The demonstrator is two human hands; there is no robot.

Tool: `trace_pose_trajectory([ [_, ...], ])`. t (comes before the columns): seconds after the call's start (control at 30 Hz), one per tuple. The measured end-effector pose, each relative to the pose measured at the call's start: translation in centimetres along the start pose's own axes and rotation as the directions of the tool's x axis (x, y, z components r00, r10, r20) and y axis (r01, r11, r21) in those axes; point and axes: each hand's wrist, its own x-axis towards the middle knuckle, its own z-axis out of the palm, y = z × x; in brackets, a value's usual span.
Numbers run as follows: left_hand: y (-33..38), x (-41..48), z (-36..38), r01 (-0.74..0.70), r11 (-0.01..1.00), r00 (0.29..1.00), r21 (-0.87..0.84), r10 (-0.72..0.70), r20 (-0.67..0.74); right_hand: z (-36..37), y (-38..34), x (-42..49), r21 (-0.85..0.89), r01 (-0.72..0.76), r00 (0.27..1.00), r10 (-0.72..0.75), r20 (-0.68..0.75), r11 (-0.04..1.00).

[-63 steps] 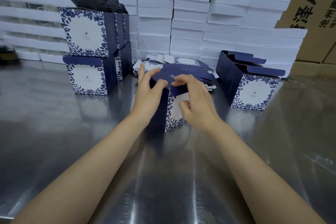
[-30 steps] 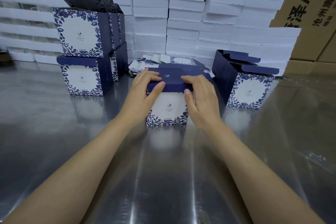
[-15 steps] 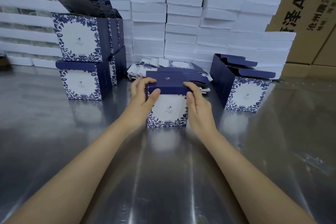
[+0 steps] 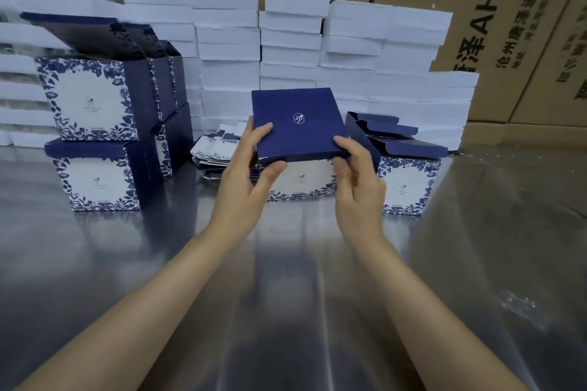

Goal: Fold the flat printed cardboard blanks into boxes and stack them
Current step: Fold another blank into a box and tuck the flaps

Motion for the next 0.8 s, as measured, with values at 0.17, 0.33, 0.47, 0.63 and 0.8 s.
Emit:
trace_pose_trajectory([
  [0.17,0.7,8.5,5.5,-0.05,0.993,0.998,-0.111,0.054,0.027,-2.7,1.6,7.2,-0.002,-0.02,0.988,0.02,-0.155,1.0],
  [0.33,-1.1,18.0,12.4,-0.014,0.985,0.998,-0.169,0.024,0.055,-5.3,5.9,17.3,-0.124,-0.123,0.987,0.108,-0.119,0.985],
  [0.47,-4.0,23.5,17.4,0.008,0.99,0.996,-0.141,0.005,0.094,-6.5,10.8,23.5,-0.16,-0.23,0.97,0.212,-0.121,0.96],
  [0.63,-8.3,27.2,21.1,0.026,0.997,0.985,-0.067,-0.015,0.17,-5.7,16.2,27.5,-0.145,-0.397,0.914,0.376,-0.154,0.906],
  [0.8,-13.2,27.8,21.7,0.105,0.993,0.948,0.044,-0.113,0.297,-4.0,19.9,28.1,-0.312,-0.422,0.905,0.413,-0.097,0.851],
])
